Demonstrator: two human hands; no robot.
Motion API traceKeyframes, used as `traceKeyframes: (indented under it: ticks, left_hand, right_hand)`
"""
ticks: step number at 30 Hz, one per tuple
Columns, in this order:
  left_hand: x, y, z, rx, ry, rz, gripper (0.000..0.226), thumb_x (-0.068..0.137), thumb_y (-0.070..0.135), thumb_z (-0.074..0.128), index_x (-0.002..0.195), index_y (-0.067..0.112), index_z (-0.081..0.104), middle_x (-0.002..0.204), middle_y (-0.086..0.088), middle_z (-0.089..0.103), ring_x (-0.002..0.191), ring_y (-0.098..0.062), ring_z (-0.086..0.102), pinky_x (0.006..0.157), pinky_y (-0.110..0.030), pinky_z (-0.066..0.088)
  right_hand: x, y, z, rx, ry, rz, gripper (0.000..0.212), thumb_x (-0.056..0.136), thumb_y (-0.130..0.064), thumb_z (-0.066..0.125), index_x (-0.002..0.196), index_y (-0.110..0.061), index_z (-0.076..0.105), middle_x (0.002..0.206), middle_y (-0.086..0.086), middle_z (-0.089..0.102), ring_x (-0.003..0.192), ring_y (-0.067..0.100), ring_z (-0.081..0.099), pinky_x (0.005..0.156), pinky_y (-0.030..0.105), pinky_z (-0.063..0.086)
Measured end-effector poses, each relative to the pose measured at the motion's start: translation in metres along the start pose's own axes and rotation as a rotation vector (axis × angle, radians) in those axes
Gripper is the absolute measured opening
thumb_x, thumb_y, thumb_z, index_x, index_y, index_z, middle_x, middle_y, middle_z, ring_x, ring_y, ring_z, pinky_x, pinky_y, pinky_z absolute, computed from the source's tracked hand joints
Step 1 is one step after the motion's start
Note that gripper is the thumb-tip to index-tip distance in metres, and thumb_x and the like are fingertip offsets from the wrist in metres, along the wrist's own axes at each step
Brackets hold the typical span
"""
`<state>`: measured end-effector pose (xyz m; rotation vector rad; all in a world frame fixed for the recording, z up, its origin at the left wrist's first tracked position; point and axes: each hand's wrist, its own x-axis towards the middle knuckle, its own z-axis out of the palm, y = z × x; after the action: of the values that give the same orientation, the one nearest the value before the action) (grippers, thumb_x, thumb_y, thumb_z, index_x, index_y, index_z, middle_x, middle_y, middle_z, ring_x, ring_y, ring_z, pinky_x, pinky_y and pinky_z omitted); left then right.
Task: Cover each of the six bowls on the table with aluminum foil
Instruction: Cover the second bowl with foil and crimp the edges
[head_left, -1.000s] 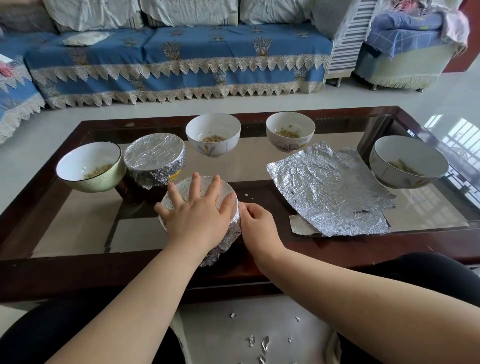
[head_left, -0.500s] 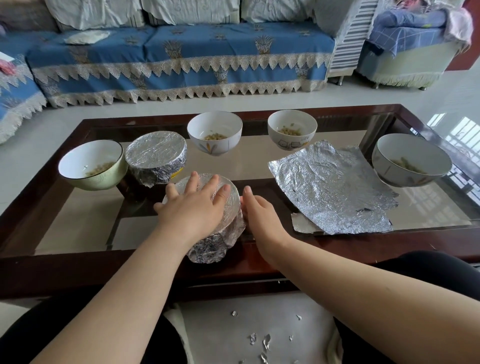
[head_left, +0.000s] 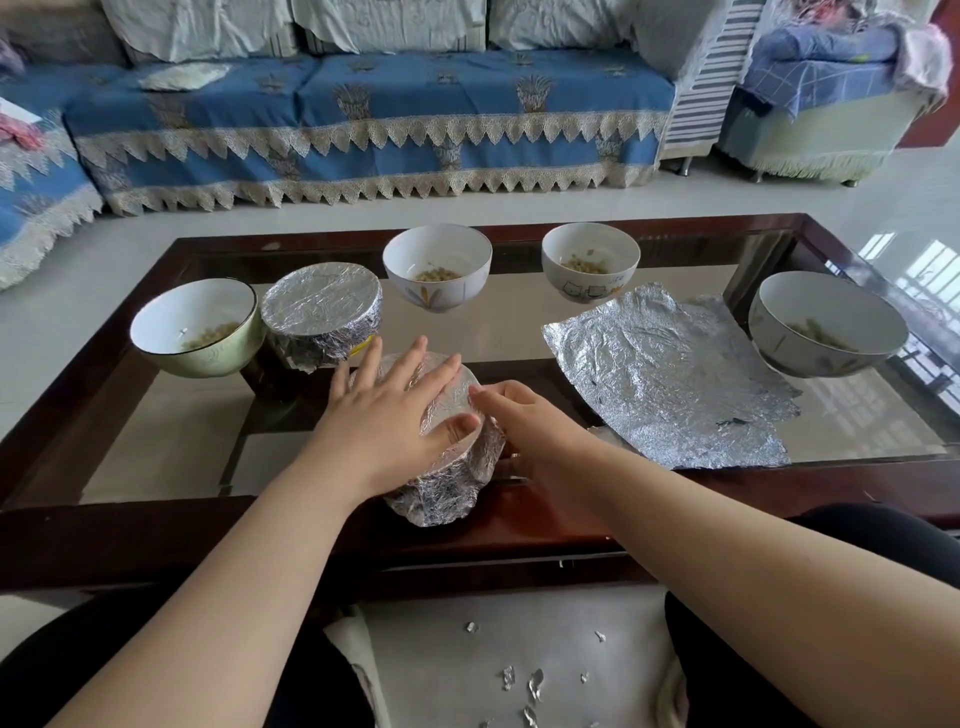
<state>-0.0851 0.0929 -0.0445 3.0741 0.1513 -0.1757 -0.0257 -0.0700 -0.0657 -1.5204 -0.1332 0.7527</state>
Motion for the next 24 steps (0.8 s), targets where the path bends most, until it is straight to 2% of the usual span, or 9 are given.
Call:
traceKeyframes:
  ticks: [3,6,9,14,18,24]
  left_hand:
    - [-0.001,0.000,0.003,-0.041,0.007,0.006,0.111,0.052,0.100,-0.011,0.152,0.054,-0.004,0.166,0.010,-0.013,0.152,-0.028,-0.017,0.120,-0.055,-0.004]
    - [-0.002,0.002,0.005,-0.045,0.031,-0.028,0.110,0.053,0.100,-0.002,0.153,0.054,-0.002,0.166,0.009,-0.011,0.152,-0.028,-0.015,0.119,-0.056,-0.001]
    - [-0.001,0.005,0.007,-0.044,0.048,-0.067,0.112,0.052,0.101,-0.002,0.153,0.053,-0.001,0.167,0.008,-0.008,0.153,-0.028,-0.011,0.119,-0.057,0.003]
    - [-0.001,0.007,0.008,-0.041,0.048,-0.084,0.113,0.052,0.100,-0.003,0.154,0.052,0.000,0.167,0.007,-0.008,0.153,-0.030,-0.009,0.118,-0.058,0.005]
    - [-0.002,0.007,0.007,-0.047,0.049,-0.078,0.114,0.052,0.099,-0.003,0.154,0.051,0.001,0.167,0.006,-0.007,0.152,-0.031,-0.007,0.118,-0.058,0.006]
    - [-0.002,0.007,0.007,-0.047,0.047,-0.077,0.113,0.052,0.099,-0.003,0.154,0.051,0.001,0.167,0.007,-0.007,0.152,-0.030,-0.008,0.118,-0.058,0.005]
  right_hand:
    - [-0.001,-0.005,-0.005,0.126,-0.098,0.103,0.016,0.096,-0.034,0.057,0.093,-0.019,0.060,0.076,0.002,0.063,0.071,0.017,0.061,0.074,0.037,0.053]
    - [0.002,-0.008,-0.013,0.274,-0.176,0.206,0.012,0.093,-0.027,0.061,0.099,-0.018,0.065,0.081,0.004,0.062,0.069,0.016,0.061,0.074,0.034,0.053]
    - [0.006,-0.005,-0.016,0.374,-0.222,0.256,0.016,0.094,-0.025,0.058,0.106,-0.018,0.066,0.090,0.005,0.062,0.079,0.017,0.059,0.079,0.036,0.052]
    - [0.013,-0.002,-0.016,0.483,-0.258,0.280,0.027,0.093,-0.019,0.056,0.119,-0.012,0.061,0.103,0.010,0.061,0.086,0.021,0.060,0.079,0.037,0.055]
    - [0.015,-0.007,-0.019,0.538,-0.254,0.333,0.037,0.080,-0.012,0.065,0.117,-0.007,0.062,0.104,0.014,0.061,0.083,0.024,0.065,0.068,0.035,0.060]
    - [0.021,-0.009,-0.023,0.554,-0.285,0.361,0.037,0.076,-0.009,0.066,0.112,-0.008,0.064,0.106,0.010,0.063,0.092,0.022,0.064,0.086,0.035,0.054]
